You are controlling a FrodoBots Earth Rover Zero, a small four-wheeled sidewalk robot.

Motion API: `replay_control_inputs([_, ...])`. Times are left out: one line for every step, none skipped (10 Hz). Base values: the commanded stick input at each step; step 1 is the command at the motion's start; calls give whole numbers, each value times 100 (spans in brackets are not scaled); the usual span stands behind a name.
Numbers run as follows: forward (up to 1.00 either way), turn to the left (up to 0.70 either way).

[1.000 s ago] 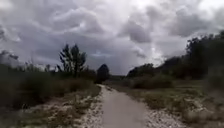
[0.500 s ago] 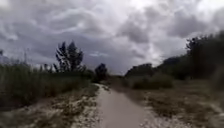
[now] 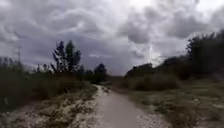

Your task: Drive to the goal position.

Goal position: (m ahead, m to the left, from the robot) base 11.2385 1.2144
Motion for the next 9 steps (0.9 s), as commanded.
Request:
replay_control_inputs([85, 0])
replay_control_inputs([85, 0])
replay_control_inputs([85, 0])
replay_control_inputs([85, 0])
replay_control_inputs([85, 0])
replay_control_inputs([85, 0])
replay_control_inputs([85, 0])
replay_control_inputs([85, 0])
replay_control_inputs([85, 0])
